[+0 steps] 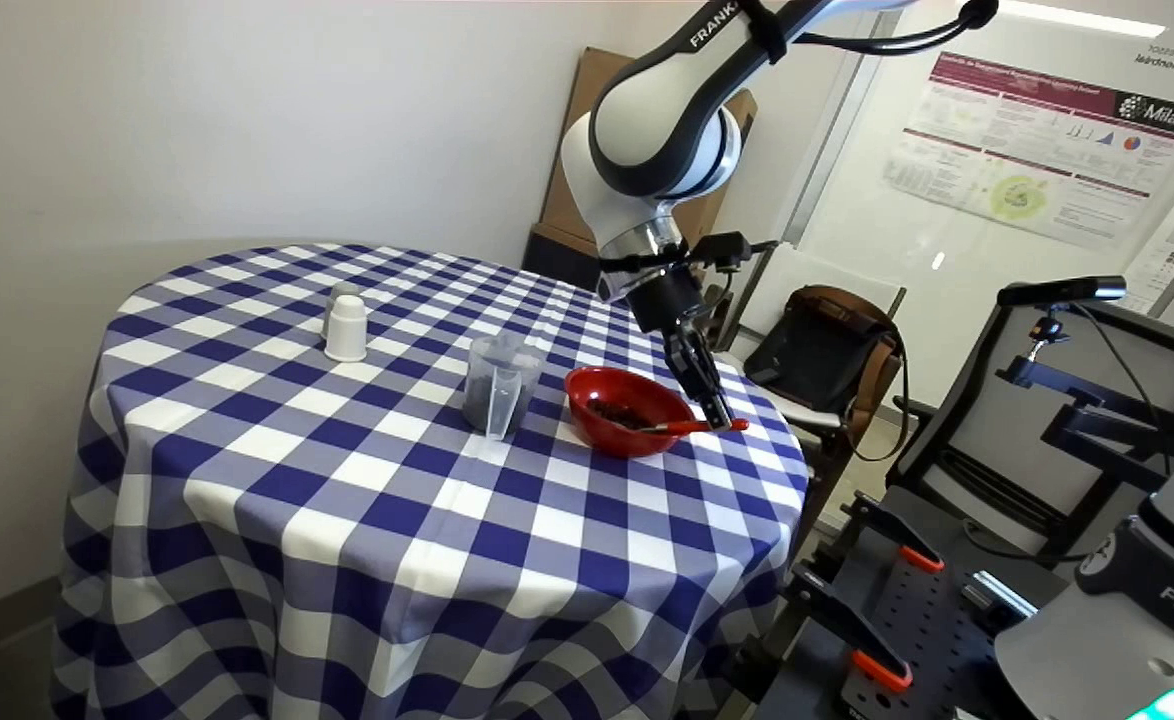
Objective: Use the spoon to move one scoop of the contents from the bowl to the clear jar
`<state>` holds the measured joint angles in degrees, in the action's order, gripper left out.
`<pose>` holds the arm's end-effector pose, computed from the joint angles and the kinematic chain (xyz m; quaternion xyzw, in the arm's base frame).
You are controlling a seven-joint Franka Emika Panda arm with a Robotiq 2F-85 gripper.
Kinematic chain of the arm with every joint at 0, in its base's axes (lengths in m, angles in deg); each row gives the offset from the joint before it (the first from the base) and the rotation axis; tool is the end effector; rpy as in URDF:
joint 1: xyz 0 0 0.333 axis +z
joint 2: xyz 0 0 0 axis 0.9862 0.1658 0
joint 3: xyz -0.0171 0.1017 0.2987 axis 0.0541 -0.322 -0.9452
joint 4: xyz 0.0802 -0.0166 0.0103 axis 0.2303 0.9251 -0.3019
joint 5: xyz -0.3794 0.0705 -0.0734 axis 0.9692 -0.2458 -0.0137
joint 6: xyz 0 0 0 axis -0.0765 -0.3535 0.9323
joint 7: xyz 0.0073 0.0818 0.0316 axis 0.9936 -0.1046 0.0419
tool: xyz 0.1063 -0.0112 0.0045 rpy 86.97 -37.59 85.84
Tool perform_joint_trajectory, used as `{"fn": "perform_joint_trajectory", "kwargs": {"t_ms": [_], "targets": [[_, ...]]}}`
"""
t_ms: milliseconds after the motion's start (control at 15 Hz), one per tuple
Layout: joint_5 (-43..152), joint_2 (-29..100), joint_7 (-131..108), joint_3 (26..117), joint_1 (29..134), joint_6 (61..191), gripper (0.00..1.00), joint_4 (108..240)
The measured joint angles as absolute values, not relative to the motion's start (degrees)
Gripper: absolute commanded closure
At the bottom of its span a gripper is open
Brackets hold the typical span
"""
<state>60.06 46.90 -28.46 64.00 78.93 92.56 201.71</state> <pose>0.4789 0.0059 0.1557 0.9048 0.1577 -0.3953 0.0146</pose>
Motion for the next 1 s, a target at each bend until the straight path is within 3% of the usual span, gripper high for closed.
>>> {"fn": "perform_joint_trajectory", "kwargs": {"t_ms": [1000], "targets": [[54.86,43.78,-29.59,64.57,77.57,92.54,0.90,201.65]]}}
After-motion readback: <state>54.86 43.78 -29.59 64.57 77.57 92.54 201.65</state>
